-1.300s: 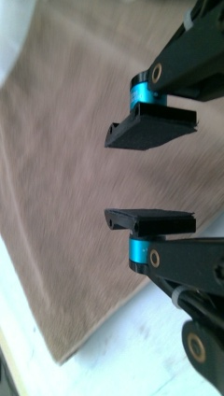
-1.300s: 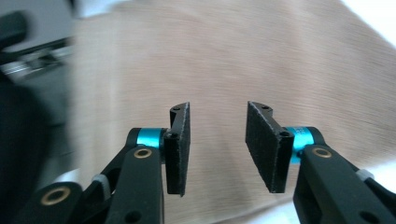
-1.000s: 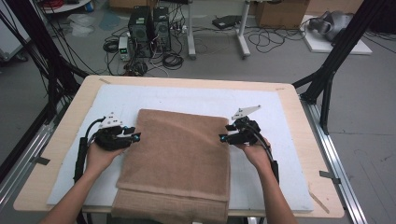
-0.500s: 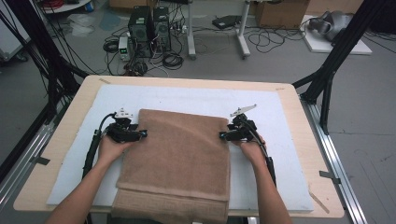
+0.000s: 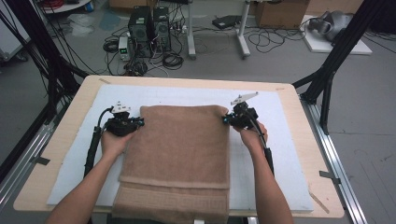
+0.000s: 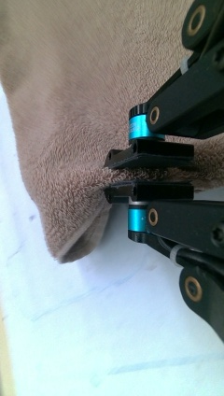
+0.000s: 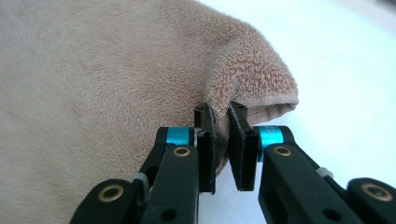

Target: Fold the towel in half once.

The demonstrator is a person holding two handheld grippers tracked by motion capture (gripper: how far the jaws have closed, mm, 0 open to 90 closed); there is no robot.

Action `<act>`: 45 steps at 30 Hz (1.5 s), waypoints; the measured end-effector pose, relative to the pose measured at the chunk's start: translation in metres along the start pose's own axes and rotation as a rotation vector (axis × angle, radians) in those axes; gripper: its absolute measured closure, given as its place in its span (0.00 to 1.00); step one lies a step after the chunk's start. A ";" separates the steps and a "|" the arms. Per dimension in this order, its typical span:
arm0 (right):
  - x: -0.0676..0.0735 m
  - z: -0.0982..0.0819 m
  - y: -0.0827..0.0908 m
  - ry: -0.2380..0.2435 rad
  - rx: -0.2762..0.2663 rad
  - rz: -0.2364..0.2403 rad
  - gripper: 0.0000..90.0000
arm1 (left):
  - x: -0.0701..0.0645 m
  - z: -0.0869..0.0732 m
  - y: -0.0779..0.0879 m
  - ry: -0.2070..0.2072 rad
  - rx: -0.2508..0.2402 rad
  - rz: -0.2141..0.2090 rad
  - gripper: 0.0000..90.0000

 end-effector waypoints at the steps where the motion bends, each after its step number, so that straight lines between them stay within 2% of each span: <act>1: -0.002 0.008 0.003 0.012 -0.016 -0.016 0.92 | 0.002 0.008 0.001 -0.001 -0.016 0.008 0.92; 4: -0.008 0.034 0.014 0.029 -0.044 -0.049 0.92 | 0.007 0.034 0.006 -0.019 -0.051 0.038 0.92; 6: -0.012 0.050 0.022 0.033 -0.070 -0.068 0.92 | 0.013 0.053 0.010 -0.018 -0.080 0.046 0.92; 9: -0.018 0.073 0.035 0.043 -0.104 -0.091 0.92 | 0.020 0.078 0.015 -0.040 -0.118 0.064 0.91; 10: -0.019 0.078 0.037 0.048 -0.122 -0.095 0.90 | 0.021 0.081 0.013 -0.042 -0.120 0.065 0.90; 11: -0.022 0.081 0.036 0.036 -0.114 -0.092 0.81 | 0.022 0.081 0.010 -0.035 -0.106 0.064 0.85; 12: -0.026 0.081 0.033 0.023 -0.113 -0.106 0.65 | 0.023 0.079 0.008 -0.029 -0.087 0.060 0.73; 13: -0.028 0.078 0.029 -0.005 -0.107 -0.104 0.61 | 0.023 0.076 0.005 -0.024 -0.067 0.041 0.69; 14: -0.029 0.074 0.025 -0.039 -0.087 -0.071 0.55 | 0.023 0.072 0.004 -0.022 -0.054 0.025 0.66; 15: -0.029 0.070 0.022 -0.048 -0.067 -0.058 0.49 | 0.022 0.067 0.003 -0.033 -0.035 0.021 0.65; 16: -0.028 0.063 0.017 -0.047 -0.020 -0.052 0.44 | 0.021 0.062 0.003 -0.041 -0.029 0.020 0.64; 17: -0.025 0.058 0.013 -0.046 0.013 -0.043 0.42 | 0.020 0.057 0.005 -0.039 -0.023 0.007 0.63; 18: -0.022 0.052 0.012 -0.036 0.019 -0.030 0.43 | 0.019 0.052 0.005 -0.032 -0.015 -0.006 0.62; 19: -0.018 0.047 0.011 -0.023 0.014 -0.024 0.42 | 0.017 0.046 0.007 -0.047 -0.005 -0.017 0.61; 20: -0.013 0.040 0.011 -0.032 0.027 -0.005 0.42 | 0.015 0.042 0.008 -0.057 -0.001 -0.023 0.61; 23: 0.000 0.026 0.012 -0.013 0.023 0.018 0.41 | 0.008 0.028 0.014 -0.067 0.005 -0.059 0.60; 24: 0.005 0.021 0.012 -0.006 0.023 0.031 0.41 | 0.005 0.023 0.015 -0.078 0.028 -0.072 0.60; 25: 0.010 0.017 0.012 -0.002 0.050 0.039 0.40 | 0.003 0.019 0.017 -0.091 0.037 -0.077 0.59; 27: 0.021 0.008 0.015 0.021 0.012 0.056 0.43 | -0.003 0.010 0.021 -0.098 0.028 -0.090 0.58; 29: 0.030 0.000 0.016 0.022 0.001 0.074 0.42 | -0.007 0.000 0.025 -0.100 0.025 -0.105 0.57; 31: 0.036 -0.008 0.017 0.044 0.004 0.075 0.42 | -0.012 -0.010 0.028 -0.112 0.036 -0.118 0.57; 33: 0.041 -0.016 0.019 0.049 -0.001 0.087 0.45 | -0.017 -0.018 0.033 -0.124 0.047 -0.147 0.57; 35: 0.045 -0.024 0.022 0.052 -0.005 0.099 0.46 | -0.022 -0.025 0.039 -0.150 0.041 -0.153 0.58; 37: 0.048 -0.034 0.025 0.053 -0.010 0.112 0.49 | -0.027 -0.031 0.044 -0.167 0.056 -0.156 0.59; 39: 0.051 -0.043 0.026 0.044 -0.007 0.129 0.53 | -0.029 -0.036 0.046 -0.175 0.042 -0.163 0.61; 44: 0.058 -0.058 0.018 0.043 0.031 0.171 0.68 | -0.036 -0.047 0.039 -0.182 0.097 -0.201 0.64; 45: 0.059 -0.060 0.017 0.044 0.044 0.175 0.70 | -0.038 -0.049 0.036 -0.181 0.104 -0.215 0.67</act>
Point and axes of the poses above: each handheld gripper's, and its own axes: y roughly backward along the jaws, z roughly out of its top, x roughly to its left, the point moved 4 cm from there along -y, roughly forward along the jaws, and after that the axes turned 7 degrees about -y, right-handed, at the moved point
